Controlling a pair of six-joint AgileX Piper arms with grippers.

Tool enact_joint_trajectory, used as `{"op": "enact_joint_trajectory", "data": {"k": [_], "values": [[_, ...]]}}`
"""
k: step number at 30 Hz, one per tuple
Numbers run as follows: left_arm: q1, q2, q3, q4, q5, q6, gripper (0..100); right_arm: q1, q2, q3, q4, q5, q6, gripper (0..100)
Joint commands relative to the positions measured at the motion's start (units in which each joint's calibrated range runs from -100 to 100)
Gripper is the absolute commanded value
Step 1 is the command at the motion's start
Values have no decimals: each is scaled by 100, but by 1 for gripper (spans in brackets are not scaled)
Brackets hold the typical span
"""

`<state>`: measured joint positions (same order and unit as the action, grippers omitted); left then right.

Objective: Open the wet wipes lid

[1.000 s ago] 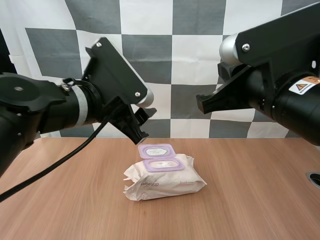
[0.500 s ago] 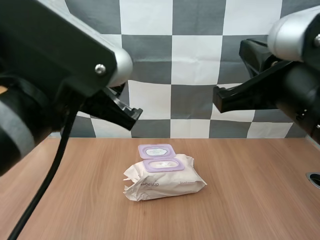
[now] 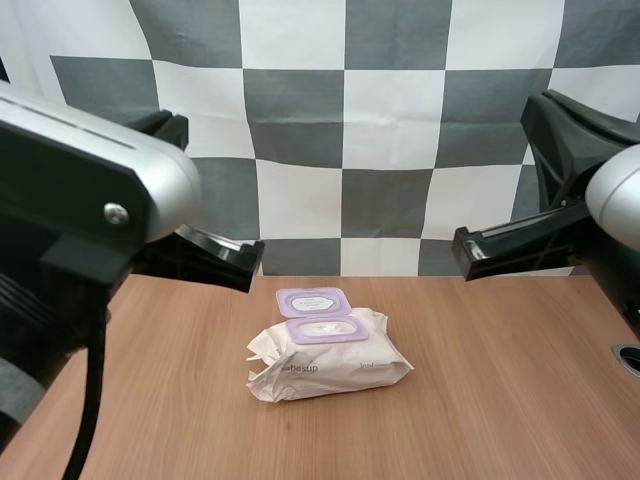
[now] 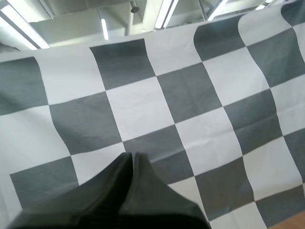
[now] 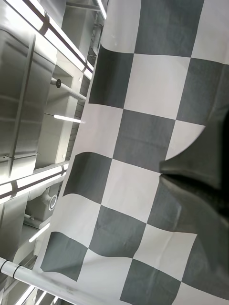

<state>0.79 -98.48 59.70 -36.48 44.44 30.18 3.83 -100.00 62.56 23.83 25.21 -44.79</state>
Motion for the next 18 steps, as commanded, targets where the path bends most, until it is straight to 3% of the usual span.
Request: {"op": "enact_joint_trajectory", "data": {"k": [1, 4, 10, 18], "values": [[-149, -7, 88, 518, -139, -289, 0, 29, 0, 104, -102, -185, 3, 0], [-256, -7, 388, 972, -864, -402, 0, 29, 0, 464, -254, -905, -34, 0], [-276, 5, 1252, 1119, -2091, -393, 0, 29, 0, 1618, -449, -2188, -34, 0], [-276, -152, 1677, 1481, -2298, -393, 0, 29, 0, 2113, -474, -2031, -34, 0]]}}
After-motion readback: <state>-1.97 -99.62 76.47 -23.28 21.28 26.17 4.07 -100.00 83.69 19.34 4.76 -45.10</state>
